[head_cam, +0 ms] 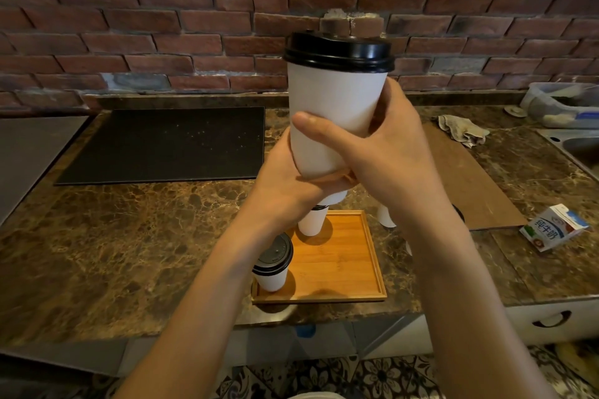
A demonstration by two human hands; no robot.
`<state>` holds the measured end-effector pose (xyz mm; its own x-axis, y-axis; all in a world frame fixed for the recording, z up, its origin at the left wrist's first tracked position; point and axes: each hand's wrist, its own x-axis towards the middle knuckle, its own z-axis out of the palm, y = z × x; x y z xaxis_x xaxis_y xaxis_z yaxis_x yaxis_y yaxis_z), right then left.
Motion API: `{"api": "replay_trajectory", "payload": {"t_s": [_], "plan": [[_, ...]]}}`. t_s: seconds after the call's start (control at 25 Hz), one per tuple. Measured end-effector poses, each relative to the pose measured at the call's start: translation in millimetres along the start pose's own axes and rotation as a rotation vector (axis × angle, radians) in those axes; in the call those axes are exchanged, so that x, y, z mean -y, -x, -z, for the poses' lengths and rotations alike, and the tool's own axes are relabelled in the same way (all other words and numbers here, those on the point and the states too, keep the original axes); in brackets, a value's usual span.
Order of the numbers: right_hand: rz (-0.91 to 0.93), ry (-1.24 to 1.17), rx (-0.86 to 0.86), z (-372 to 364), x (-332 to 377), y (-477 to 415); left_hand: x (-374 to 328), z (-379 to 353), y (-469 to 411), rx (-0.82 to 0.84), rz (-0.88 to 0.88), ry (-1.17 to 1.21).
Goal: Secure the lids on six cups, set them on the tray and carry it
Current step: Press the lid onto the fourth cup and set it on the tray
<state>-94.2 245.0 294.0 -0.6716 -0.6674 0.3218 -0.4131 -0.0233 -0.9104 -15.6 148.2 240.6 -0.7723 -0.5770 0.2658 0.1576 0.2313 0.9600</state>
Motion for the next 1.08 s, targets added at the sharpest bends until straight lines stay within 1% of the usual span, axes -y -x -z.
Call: {"api": "replay_trajectory", "payload": {"t_s": [0.2, 0.4, 0.56, 0.64, 0.84, 1.08], "plan": [[0.015, -0.044, 0.053, 10, 5, -3, -13, 8, 4, 0.039, -0.031, -0.027], [0.028, -0.072, 0.159, 20, 7, -6, -20, 18, 6, 0.171, -0.048, -0.035], [0.035, -0.196, 0.276, 27, 4, -4, -24, 25, 6, 0.316, -0.035, 0.051], [0.023, -0.215, 0.328, 27, 2, -2, -24, 25, 7, 0.356, -0.019, 0.079], [-0.02, -0.227, 0.338, 24, -4, 0, -20, 22, 9, 0.345, -0.005, 0.088], [0.0, -0.161, 0.307, 25, 2, 0, -19, 20, 7, 0.297, -0.03, 0.063]]}}
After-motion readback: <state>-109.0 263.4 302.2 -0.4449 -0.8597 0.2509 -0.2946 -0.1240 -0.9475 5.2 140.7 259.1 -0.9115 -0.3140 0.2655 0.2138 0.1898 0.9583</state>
